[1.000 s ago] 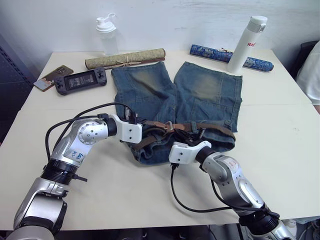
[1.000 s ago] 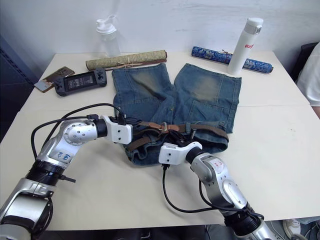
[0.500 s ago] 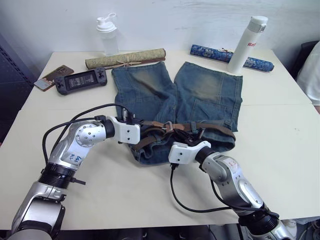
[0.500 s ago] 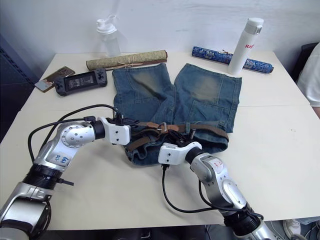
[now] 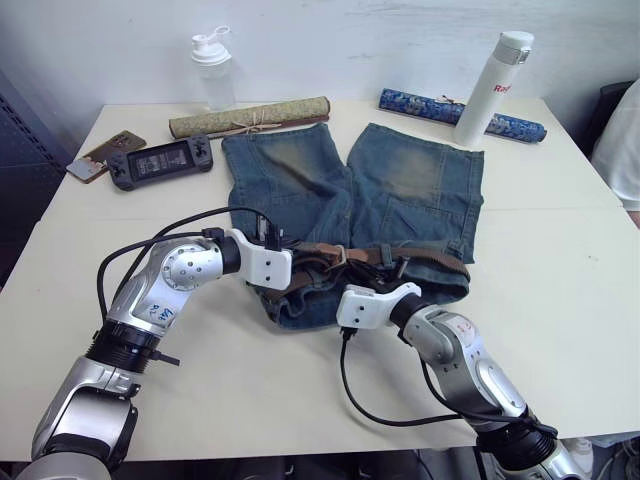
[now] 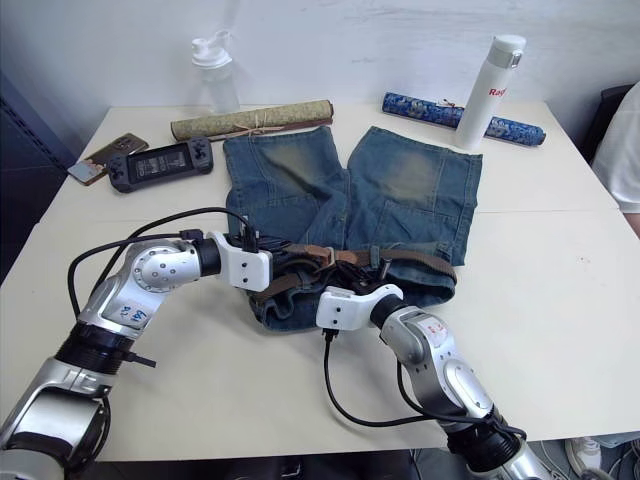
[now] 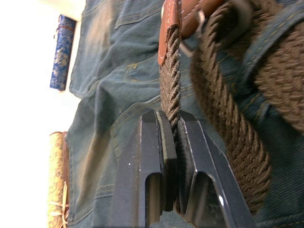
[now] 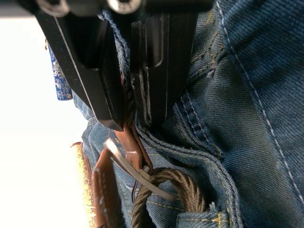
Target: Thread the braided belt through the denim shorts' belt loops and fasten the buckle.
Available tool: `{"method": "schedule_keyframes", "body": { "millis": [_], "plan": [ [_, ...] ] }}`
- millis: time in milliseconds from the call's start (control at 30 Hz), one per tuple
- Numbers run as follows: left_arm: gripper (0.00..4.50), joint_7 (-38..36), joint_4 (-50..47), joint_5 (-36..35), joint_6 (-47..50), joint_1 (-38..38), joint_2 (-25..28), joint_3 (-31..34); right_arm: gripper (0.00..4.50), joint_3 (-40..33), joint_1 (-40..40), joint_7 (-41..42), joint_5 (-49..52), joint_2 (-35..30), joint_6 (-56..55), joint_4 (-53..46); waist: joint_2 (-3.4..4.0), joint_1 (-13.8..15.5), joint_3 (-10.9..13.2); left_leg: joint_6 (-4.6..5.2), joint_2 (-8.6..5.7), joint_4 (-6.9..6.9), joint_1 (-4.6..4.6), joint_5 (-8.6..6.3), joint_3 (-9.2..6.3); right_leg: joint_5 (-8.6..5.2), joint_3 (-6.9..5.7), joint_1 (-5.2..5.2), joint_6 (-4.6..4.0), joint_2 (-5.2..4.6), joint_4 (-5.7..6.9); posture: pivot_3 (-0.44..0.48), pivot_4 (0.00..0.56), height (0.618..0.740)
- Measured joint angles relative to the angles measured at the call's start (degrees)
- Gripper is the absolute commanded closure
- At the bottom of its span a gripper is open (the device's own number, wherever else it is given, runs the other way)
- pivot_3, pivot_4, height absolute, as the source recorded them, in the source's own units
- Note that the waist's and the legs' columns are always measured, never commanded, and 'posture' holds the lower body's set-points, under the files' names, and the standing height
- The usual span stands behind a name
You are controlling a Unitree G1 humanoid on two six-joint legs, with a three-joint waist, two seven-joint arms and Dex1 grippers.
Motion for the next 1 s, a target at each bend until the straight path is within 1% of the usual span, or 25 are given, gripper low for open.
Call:
{"method": "schedule_keyframes", "body": {
  "millis": [167,267,533,800,867,1000],
  "plan": [
    [4.5,-0.15,0.01,1.25,-0.94,-0.5,0.33,-0.39,4.43,0.0,-0.01,0.02,0.01,0.15,0.0,0.0,0.0,-0.05,0.0,0.0,0.0,-0.01,0.0,0.0,0.0,0.0,0.0,0.0,0.0,0.0,0.0,0.0,0.15,0.717],
    [4.5,0.02,0.02,3.95,-1.7,-0.95,1.14,-0.66,4.43,0.0,-0.04,0.08,0.0,0.35,0.05,0.01,0.0,-0.01,0.0,0.0,0.0,0.0,0.0,0.0,0.02,0.0,0.0,-0.02,0.0,0.0,0.01,0.0,0.15,0.717],
    [4.5,-0.28,-0.12,5.01,-1.72,-1.23,1.16,-0.84,4.43,0.0,-0.11,0.17,-0.05,0.68,0.05,0.07,0.0,0.0,0.0,0.0,0.0,0.01,0.0,0.0,0.03,0.0,0.01,-0.03,0.0,0.0,0.03,0.0,0.15,0.717],
    [4.5,-0.16,-0.06,6.59,-0.14,-2.23,-1.66,-2.59,4.43,-0.25,-0.12,0.48,-0.44,0.73,0.08,0.79,0.0,0.0,0.0,0.0,0.0,0.02,0.0,0.0,0.05,0.0,0.0,-0.03,0.0,0.01,0.05,0.0,0.15,0.717],
    [4.5,-0.07,-0.03,6.92,0.8,-2.25,-3.09,-2.69,4.43,-0.87,-0.11,0.59,-0.55,0.68,0.09,0.79,0.0,0.04,0.0,0.01,0.0,0.05,-0.01,0.01,0.05,0.0,0.01,-0.03,0.0,0.0,0.05,0.0,0.15,0.717],
    [4.5,-0.64,0.02,7.16,1.34,-2.23,-3.45,-2.92,4.43,-1.05,-0.09,0.74,-0.96,0.68,0.13,0.8,0.0,0.1,0.0,0.02,0.0,0.08,-0.02,0.01,0.04,0.0,0.01,-0.03,0.0,-0.01,0.07,0.0,0.15,0.717]
  ]
}}
